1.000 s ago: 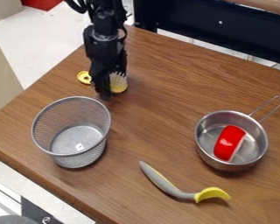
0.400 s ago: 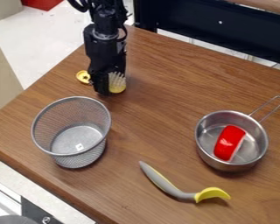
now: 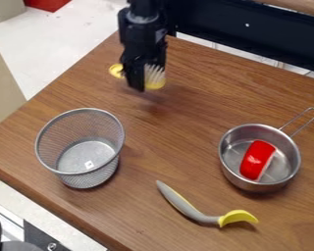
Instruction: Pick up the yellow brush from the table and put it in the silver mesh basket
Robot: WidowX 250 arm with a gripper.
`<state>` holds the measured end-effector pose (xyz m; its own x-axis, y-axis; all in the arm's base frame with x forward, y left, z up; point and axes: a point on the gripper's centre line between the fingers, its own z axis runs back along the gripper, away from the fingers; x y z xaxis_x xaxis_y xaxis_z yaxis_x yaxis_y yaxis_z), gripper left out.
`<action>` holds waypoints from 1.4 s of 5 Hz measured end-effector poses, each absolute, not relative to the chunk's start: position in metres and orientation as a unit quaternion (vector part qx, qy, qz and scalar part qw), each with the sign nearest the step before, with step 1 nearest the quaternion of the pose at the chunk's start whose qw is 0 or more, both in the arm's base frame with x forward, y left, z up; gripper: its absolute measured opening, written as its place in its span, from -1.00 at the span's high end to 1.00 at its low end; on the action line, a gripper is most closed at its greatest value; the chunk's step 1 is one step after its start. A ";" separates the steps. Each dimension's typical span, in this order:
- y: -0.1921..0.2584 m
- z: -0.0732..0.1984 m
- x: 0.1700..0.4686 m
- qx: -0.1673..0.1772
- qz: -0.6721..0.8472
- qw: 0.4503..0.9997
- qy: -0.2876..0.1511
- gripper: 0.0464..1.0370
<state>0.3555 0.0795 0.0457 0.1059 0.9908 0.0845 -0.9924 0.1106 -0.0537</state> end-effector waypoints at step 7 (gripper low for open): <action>0.081 0.081 0.238 -0.011 0.118 0.991 -0.054 -0.42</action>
